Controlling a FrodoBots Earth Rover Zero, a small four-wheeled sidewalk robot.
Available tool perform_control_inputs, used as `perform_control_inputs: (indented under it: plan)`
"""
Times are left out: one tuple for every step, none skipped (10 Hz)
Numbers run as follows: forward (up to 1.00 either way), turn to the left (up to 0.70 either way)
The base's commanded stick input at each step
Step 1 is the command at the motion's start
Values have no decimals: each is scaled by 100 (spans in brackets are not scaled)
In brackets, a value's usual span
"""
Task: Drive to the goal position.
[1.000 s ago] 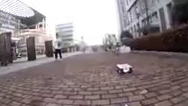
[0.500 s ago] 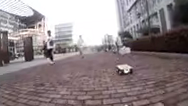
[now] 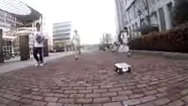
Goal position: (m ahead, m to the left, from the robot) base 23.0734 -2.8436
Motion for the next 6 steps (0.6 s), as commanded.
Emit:
perform_control_inputs:
  plan:
    - [70,-14]
    - [70,-14]
    - [70,-6]
    - [70,0]
    - [70,0]
    - [70,0]
